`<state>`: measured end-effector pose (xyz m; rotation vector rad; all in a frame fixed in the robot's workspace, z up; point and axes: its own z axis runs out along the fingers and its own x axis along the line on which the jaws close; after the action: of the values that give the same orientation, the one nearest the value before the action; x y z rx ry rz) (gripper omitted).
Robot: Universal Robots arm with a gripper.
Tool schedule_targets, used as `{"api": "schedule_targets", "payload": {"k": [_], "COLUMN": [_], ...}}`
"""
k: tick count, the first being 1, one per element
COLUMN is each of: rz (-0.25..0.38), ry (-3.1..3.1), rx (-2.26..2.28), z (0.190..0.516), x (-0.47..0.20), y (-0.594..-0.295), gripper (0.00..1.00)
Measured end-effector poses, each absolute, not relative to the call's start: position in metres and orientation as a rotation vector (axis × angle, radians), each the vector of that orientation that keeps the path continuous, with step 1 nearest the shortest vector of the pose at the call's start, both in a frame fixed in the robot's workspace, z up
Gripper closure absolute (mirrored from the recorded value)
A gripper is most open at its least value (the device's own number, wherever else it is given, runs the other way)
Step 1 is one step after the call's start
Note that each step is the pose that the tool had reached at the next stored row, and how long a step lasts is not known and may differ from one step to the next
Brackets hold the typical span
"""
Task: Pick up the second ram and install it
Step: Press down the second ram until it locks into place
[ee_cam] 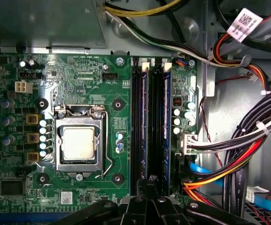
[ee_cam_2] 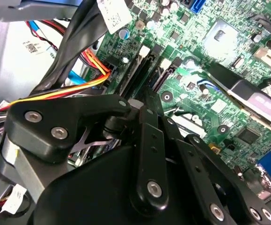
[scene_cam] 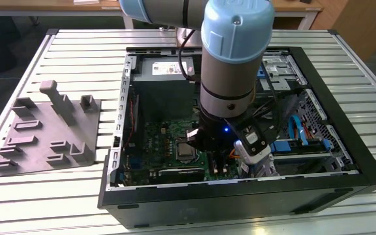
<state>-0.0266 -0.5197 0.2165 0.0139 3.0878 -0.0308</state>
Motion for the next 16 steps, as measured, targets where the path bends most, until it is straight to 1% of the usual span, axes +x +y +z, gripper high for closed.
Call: {"api": "schedule_targets", "payload": {"k": [5,12,16], "rz": [-0.03,-0.03,-0.031], "ry": [3.088,3.088,3.088], "rx": [0.014,0.014,0.014], "z": [0.216,0.232,0.233], "x": [-0.027,-0.026,-0.026], "y": [-0.52,-0.519,-0.503], "gripper": [0.9,0.9,0.9]}}
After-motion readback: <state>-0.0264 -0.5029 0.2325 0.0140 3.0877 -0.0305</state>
